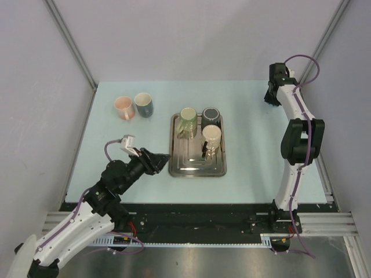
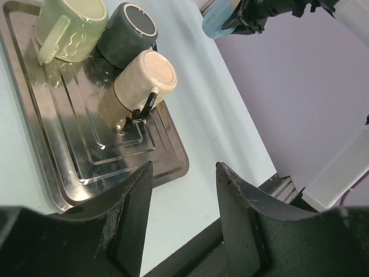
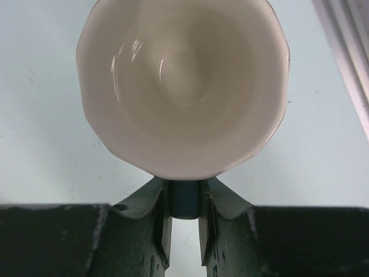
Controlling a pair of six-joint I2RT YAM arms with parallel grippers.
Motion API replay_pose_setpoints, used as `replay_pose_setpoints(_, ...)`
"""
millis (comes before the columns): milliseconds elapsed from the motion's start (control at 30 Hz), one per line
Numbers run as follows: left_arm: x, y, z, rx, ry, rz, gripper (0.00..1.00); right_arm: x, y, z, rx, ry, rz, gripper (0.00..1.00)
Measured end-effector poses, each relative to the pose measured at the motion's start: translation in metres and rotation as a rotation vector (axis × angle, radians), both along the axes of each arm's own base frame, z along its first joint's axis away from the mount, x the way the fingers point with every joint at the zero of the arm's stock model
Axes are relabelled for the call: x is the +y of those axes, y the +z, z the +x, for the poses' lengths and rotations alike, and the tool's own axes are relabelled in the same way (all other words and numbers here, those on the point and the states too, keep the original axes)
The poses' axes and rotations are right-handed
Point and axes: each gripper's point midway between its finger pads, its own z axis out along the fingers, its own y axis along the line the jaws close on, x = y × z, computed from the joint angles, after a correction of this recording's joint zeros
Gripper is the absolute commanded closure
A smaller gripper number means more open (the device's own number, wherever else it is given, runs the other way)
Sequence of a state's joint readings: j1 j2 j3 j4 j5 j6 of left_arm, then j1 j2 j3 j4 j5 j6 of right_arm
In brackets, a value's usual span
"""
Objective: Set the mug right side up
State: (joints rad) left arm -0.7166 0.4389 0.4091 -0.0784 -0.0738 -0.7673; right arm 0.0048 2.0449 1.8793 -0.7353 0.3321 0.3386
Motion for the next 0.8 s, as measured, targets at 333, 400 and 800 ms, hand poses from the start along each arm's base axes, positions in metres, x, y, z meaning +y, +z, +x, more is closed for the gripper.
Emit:
replay_pose_setpoints(333,-0.005,-0.023,0.008,0.054,-0.002,0.074,0.48,-0.019,-0.053,0.023,0.101,-0.043,0.057,1.00)
replay_pose_setpoints(400,-0.007,-0.028,0.010,0.063,-0.005,0.086,0.48,-0.023,-0.055,0.027,0.103,-0.051,0.060,1.00)
replay_pose_setpoints(800,-0.010,-0.028,0.012,0.062,-0.018,0.082,0.48,-0.037,-0.057,0.019,0.138,-0.083,0.084,0.83)
